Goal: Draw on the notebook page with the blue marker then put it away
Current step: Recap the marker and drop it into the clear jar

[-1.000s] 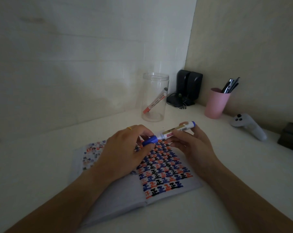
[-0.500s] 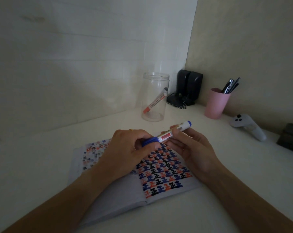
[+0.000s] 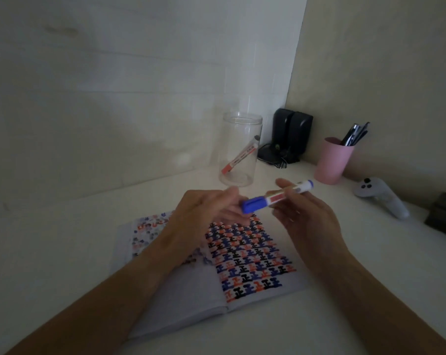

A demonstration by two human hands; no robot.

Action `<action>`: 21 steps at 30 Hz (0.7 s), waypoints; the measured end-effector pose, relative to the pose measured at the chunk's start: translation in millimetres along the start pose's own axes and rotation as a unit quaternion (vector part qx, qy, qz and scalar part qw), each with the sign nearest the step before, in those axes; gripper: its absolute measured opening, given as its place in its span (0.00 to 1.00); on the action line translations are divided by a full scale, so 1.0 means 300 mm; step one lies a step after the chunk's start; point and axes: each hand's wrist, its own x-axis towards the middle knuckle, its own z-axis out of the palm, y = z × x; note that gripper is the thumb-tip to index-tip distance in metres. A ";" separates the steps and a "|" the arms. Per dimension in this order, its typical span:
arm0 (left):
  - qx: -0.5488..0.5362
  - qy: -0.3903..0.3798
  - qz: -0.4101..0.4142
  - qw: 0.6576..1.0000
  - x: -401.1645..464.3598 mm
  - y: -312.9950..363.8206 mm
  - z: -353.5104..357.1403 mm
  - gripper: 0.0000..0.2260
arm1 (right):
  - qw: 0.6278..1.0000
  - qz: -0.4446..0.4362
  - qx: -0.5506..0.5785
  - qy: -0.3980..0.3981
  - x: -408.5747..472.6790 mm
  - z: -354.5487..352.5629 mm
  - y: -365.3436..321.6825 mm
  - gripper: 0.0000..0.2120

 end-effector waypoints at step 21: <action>0.268 0.023 0.055 0.962 0.025 -0.155 -0.080 0.14 | 0.905 -0.177 -0.380 0.073 0.134 0.135 -0.063 0.22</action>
